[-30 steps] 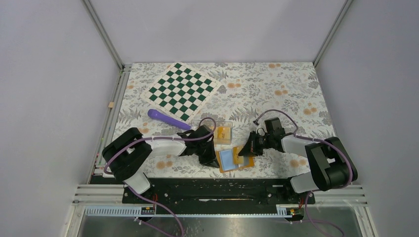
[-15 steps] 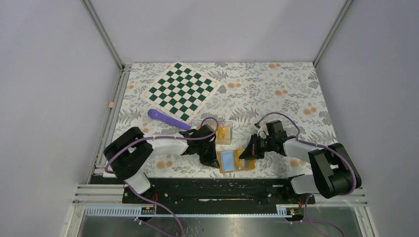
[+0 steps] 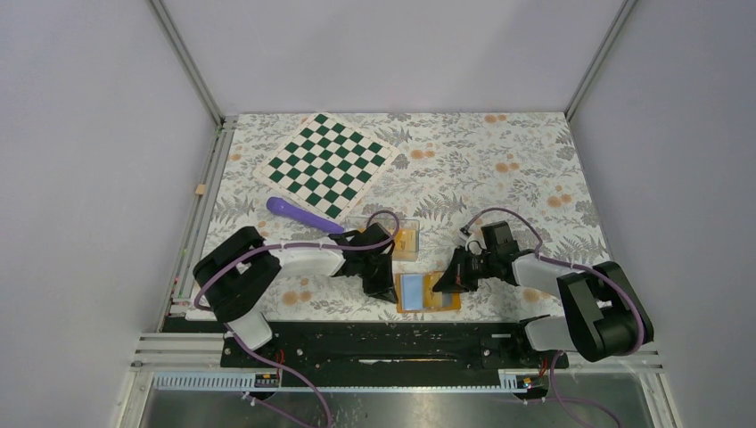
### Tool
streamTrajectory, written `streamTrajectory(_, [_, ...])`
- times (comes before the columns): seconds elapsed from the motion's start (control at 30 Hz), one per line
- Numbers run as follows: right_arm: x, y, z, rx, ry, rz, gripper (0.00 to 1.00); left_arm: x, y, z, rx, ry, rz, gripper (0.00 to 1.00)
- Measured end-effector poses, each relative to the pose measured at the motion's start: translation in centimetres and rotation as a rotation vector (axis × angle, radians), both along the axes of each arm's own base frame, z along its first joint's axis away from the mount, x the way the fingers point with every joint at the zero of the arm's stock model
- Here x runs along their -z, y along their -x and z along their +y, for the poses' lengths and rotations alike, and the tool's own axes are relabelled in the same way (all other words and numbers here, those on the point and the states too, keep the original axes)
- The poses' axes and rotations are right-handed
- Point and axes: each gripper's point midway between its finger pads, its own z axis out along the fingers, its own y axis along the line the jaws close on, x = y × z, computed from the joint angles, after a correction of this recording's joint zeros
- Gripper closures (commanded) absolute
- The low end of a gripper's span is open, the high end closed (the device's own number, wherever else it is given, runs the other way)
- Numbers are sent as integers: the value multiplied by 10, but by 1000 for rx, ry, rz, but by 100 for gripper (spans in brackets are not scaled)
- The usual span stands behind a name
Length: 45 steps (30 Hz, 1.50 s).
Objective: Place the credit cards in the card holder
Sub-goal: Insert the credit card into the card slot.
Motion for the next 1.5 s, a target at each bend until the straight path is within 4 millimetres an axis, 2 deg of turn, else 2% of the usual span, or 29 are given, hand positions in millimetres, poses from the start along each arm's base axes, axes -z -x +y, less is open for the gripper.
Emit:
streamTrajectory(0.53, [5, 8, 3, -31, -31, 66, 100, 0, 1, -4, 50, -38, -10, 100])
streamTrajectory(1.03, [4, 1, 4, 4, -18, 40, 100, 0, 2, -8, 64, -41, -10, 100])
streamTrajectory(1.27, [8, 1, 12, -14, -14, 29, 100, 0, 3, -9, 66, -43, -10, 100])
streamTrajectory(1.5, [5, 2, 17, -39, 53, 5, 87, 0, 3, -9, 66, -45, -11, 100])
